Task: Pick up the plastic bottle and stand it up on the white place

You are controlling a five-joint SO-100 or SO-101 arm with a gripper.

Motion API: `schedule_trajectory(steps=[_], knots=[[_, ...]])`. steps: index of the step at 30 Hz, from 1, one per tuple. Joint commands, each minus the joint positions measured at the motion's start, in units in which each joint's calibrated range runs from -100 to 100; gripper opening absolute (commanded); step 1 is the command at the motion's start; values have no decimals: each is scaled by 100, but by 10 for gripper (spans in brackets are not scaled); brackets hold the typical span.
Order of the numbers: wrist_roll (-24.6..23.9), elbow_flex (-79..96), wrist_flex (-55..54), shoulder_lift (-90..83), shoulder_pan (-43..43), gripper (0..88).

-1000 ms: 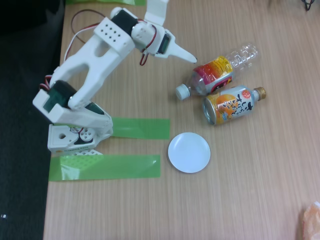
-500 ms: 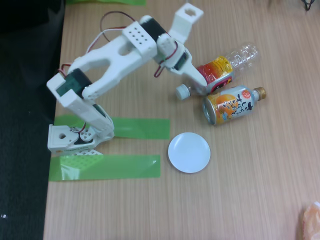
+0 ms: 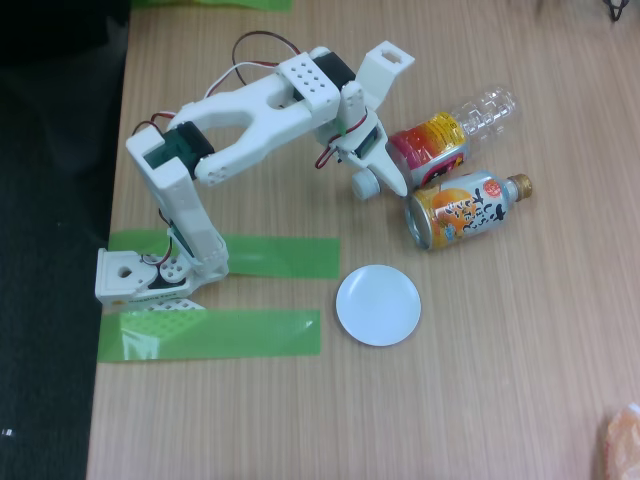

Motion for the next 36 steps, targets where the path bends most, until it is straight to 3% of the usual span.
schedule_trajectory(steps=[1, 22, 31, 36], knots=[[-26, -241, -22, 13, -27, 473], [-31, -205, 425, -63, 47, 473], [22, -187, 485, 29, 1180, 473], [-26, -232, 459, 265, 1321, 473]])
